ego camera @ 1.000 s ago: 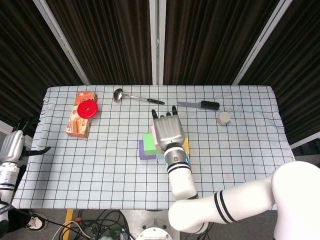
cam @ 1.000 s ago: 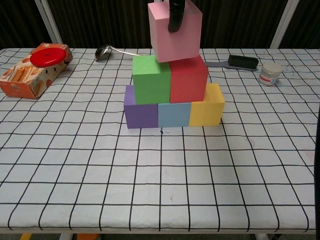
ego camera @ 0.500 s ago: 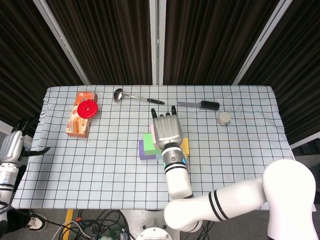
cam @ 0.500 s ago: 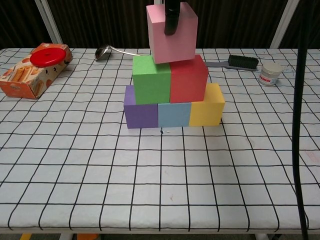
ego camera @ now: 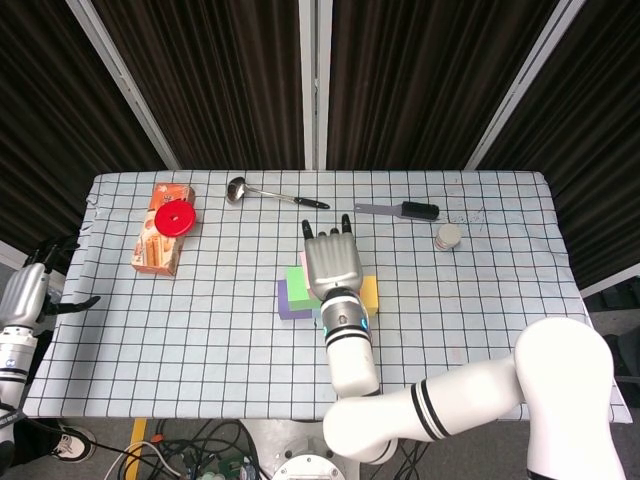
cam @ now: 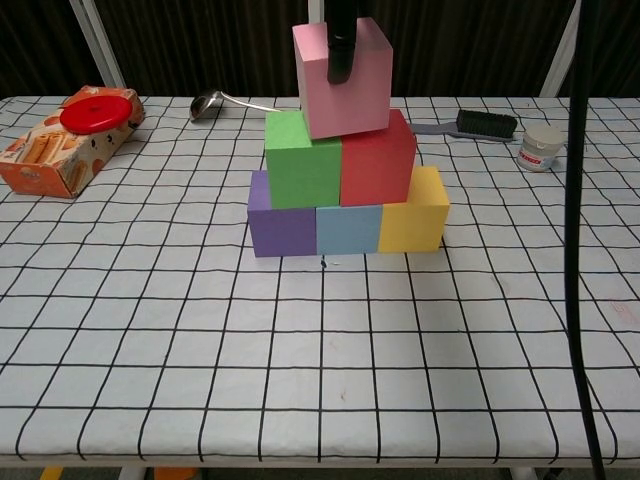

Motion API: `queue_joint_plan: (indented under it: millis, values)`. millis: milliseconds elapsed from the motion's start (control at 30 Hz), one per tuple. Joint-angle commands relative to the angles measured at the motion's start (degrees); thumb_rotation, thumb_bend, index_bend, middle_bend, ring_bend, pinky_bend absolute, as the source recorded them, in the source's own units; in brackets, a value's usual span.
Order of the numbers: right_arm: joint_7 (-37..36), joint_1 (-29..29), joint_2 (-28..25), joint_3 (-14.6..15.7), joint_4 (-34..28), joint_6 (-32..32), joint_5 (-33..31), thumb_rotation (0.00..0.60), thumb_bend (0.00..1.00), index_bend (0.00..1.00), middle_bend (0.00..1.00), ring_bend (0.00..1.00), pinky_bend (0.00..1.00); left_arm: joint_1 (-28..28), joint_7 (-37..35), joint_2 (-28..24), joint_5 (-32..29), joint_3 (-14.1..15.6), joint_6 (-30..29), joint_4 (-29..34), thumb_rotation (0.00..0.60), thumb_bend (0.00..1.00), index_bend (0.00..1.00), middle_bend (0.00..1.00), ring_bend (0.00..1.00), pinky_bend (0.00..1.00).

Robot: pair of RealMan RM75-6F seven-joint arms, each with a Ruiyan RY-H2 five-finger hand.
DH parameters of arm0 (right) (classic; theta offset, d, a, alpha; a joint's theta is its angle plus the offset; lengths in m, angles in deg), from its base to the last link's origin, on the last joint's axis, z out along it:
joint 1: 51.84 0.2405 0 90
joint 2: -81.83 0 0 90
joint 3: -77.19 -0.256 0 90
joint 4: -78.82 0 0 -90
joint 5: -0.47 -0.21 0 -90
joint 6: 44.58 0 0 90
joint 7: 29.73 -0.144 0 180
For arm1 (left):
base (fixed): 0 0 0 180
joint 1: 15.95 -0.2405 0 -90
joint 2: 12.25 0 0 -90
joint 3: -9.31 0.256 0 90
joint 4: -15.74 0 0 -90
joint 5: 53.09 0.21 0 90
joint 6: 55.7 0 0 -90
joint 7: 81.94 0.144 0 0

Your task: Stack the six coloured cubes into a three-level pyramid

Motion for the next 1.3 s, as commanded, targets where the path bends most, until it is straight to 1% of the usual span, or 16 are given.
queue_joint_plan:
  millis: [33,400,467,633,733,933,1300]
  values:
    - [0.55,-0.34,0.31,-0.29,0.35,0.03,0.3,0.6,0.13,0.0,0.78,0.25,0.0,-0.05,-0.27,0.02,-0.05,0.02,0.07,-0.3,0.6,0.0,0.12,0.18,0.04,0.11]
    - [2.19,-1.95,0.95,-1.75,0.44,0.19,0.87,0.6,0.11,0.0,0.74,0.25,0.0,-0.1,-0.95,0.2,0.11,0.11,0.18,-0.79,0.6,0.0,0.12,0.18,0.03,0.11]
    - [2.44,-2.23,0.94,-1.9,0.4,0.3,0.99,0.6,0.1,0.0,0.71,0.25,0.0,-0.06,-0.97,0.23,0.08,0.11,0.27,-0.84,0.6,0.0,0.12,0.18,0.03,0.11]
    - [3.03,-2.87,0.98,-2.44,0.26,0.69,1.1,0.6,0.1,0.0,0.59,0.23,0.0,-0.1,-1.16,0.27,-0.05,0.0,0.23,-0.83,0.6,0.0,0.12,0.18,0.03,0.11]
    - [3.24,-3.09,1.22,-2.58,0.32,0.73,1.37,0.6,0.1,0.0,0.55,0.23,0.0,-0.13,-1.32,0.27,-0.07,0.04,0.34,-0.92,0.6,0.0,0.12,0.18,0.03,0.11]
    - [3.79,-3.54,1.53,-2.86,0.58,1.04,1.67,0.6,0.1,0.0,0.48,0.2,0.0,-0.22,-1.75,0.23,-0.12,0.04,0.43,-1.09,0.6,0.0,0.12,0.18,0.03,0.11]
    - [4.26,-4.73,1.1,-3.6,-0.04,1.54,1.95,0.6,0.09,0.0,0.37,0.13,0.0,-0.19,-1.74,0.13,-0.1,0.06,0.61,-0.97,0.6,0.0,0.12,0.18,0.03,0.11]
